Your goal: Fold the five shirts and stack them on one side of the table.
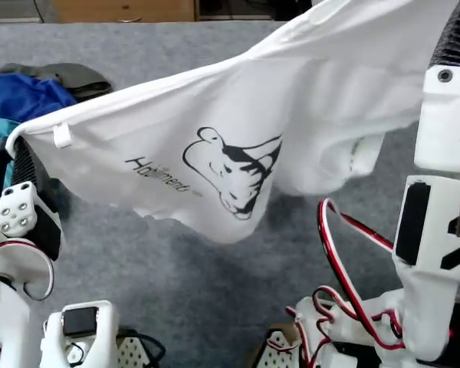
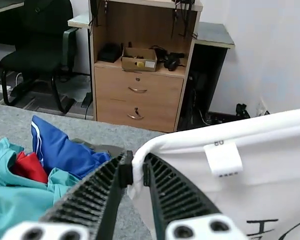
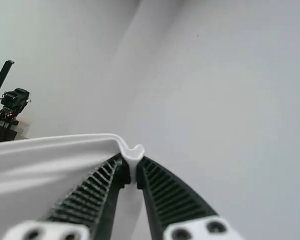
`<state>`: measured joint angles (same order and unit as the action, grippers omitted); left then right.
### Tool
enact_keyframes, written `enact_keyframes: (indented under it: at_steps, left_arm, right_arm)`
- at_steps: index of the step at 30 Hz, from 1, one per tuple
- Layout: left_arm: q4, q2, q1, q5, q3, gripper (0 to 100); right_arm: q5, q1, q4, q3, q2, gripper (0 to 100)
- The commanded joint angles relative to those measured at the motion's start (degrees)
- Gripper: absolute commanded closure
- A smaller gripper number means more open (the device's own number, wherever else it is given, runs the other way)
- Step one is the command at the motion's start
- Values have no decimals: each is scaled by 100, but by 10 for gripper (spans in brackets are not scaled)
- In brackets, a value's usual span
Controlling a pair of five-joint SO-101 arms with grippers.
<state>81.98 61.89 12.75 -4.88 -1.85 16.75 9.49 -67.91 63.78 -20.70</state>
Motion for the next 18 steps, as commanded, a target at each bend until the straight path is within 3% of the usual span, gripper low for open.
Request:
enact_keyframes:
  at_steps: [1,8,18]
  left_arm:
    - [-132,22,88,53,-387,981]
    - [35,13,88,53,-1257,981]
    - [211,13,97,273,-1319,981]
  right_arm:
    - [70,4,9,57,4,995]
    - [290,13,-70,84,-127,996]
    - [97,4,-879,31,-664,997]
